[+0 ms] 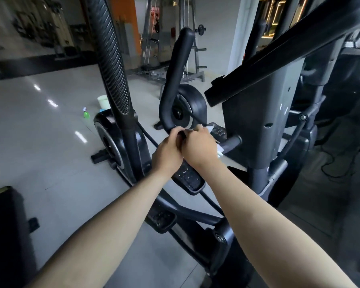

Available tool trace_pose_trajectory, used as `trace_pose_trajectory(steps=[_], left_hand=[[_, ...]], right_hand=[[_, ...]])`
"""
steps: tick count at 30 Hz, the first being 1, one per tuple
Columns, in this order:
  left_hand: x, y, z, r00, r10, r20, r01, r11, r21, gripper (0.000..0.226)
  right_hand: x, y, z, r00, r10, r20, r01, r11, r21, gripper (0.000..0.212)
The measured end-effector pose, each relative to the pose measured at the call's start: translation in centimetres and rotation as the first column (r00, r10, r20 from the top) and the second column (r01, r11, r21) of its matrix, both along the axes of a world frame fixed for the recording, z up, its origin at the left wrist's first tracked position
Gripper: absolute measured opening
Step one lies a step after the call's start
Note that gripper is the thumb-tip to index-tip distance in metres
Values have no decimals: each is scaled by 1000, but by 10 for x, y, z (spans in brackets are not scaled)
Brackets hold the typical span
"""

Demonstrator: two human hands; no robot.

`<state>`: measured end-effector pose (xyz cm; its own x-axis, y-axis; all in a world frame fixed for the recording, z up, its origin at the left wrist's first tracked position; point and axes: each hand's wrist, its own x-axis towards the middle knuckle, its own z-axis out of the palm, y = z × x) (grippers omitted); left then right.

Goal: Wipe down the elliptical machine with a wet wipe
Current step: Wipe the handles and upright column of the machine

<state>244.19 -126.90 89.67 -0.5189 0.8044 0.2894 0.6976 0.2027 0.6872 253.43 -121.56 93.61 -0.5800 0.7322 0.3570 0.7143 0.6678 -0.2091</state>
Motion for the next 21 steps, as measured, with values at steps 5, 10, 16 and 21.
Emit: trace_pose_trajectory(steps=[5, 10, 16, 21], left_hand=[[16, 11, 4, 900, 134, -415, -71, 984, 164, 27], [17, 19, -22, 893, -17, -449, 129, 967, 218, 30], [21, 19, -11, 891, 11, -454, 70, 985, 160, 40], [44, 30, 0, 857, -106, -505, 168, 983, 79, 33]], right_hand=[[55, 7, -28, 997, -45, -64, 58, 977, 207, 23], [92, 29, -38, 966, -204, -157, 223, 968, 113, 27], [53, 7, -19, 953, 91, -288, -93, 996, 9, 45], [92, 22, -38, 963, 4, -269, 5, 999, 32, 29]])
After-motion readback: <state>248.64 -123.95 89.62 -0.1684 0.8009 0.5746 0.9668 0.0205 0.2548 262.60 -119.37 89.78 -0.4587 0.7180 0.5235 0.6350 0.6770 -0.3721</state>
